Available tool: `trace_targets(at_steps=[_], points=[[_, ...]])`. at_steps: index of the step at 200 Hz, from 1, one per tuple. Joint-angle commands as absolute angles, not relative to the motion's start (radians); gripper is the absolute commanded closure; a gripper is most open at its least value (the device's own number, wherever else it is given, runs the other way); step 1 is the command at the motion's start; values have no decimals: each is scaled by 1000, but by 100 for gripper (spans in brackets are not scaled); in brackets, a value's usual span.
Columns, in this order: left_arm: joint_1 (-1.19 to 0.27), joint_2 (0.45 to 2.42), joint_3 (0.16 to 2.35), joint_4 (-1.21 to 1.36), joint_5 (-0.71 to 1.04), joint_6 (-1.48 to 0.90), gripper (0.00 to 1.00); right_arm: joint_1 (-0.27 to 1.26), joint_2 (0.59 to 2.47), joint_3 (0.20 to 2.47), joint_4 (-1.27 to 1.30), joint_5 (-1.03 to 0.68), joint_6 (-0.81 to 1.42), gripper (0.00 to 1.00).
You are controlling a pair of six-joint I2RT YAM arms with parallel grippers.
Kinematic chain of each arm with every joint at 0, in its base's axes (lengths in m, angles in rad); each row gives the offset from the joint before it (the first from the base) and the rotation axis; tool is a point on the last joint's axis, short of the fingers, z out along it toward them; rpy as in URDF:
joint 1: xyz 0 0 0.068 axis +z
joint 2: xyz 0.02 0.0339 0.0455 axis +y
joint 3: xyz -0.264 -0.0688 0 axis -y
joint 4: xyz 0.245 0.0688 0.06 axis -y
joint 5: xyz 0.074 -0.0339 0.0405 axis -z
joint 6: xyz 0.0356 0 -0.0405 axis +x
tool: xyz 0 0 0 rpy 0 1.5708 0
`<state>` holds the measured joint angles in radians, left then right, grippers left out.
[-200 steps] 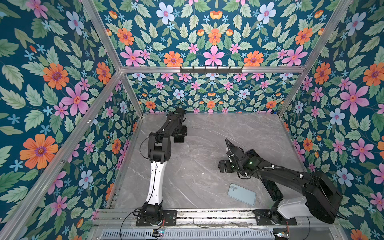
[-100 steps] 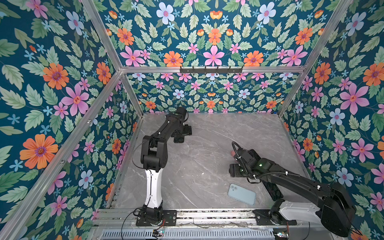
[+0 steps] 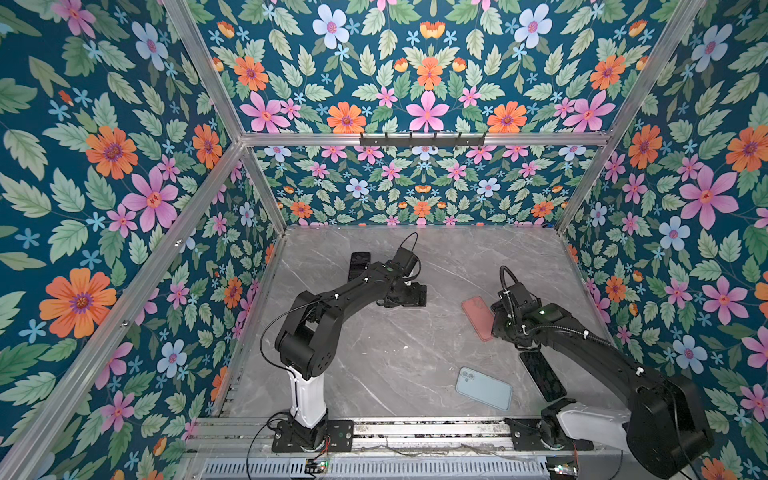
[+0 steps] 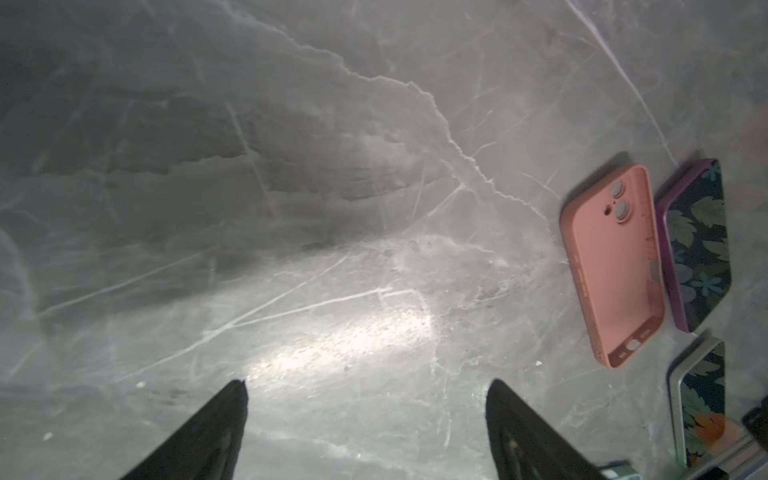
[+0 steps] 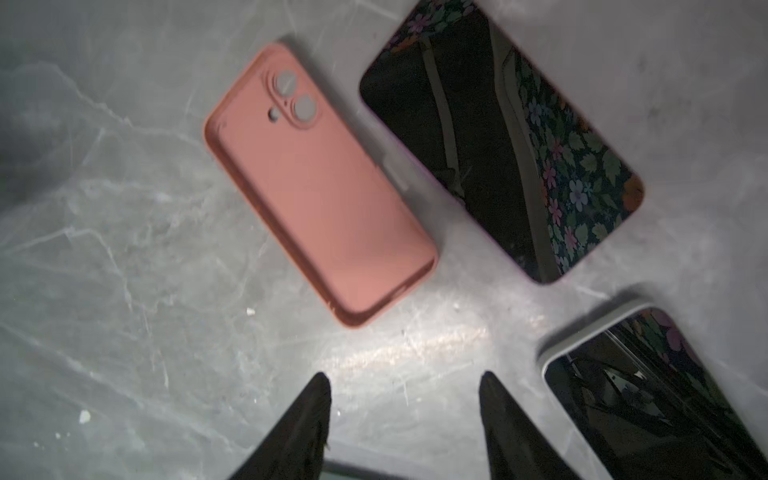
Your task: Put the phone into the phone case
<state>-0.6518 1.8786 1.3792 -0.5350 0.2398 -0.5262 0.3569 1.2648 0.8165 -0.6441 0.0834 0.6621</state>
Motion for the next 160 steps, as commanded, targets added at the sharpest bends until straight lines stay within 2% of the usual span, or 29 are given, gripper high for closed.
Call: trace_targets(at_steps=[1, 23, 47, 67, 96, 160], points=[[-693, 1896, 1390, -430, 346, -576, 9, 295, 1334, 875, -621, 80, 586, 44], [-744, 1938, 1428, -399, 397, -604, 10, 203, 1421, 915, -604, 109, 531, 44], [-803, 2001, 1497, -393, 444, -622, 11, 144, 1537, 999, -642, 95, 473, 19], [-841, 2058, 1555, -393, 449, -634, 11, 140, 1604, 1045, -682, 122, 458, 11], [-869, 2162, 1674, -457, 448, -625, 12, 133, 1624, 1033, -685, 97, 398, 6], [-885, 2299, 1787, -520, 442, -626, 21, 130, 1649, 990, -686, 77, 340, 5]])
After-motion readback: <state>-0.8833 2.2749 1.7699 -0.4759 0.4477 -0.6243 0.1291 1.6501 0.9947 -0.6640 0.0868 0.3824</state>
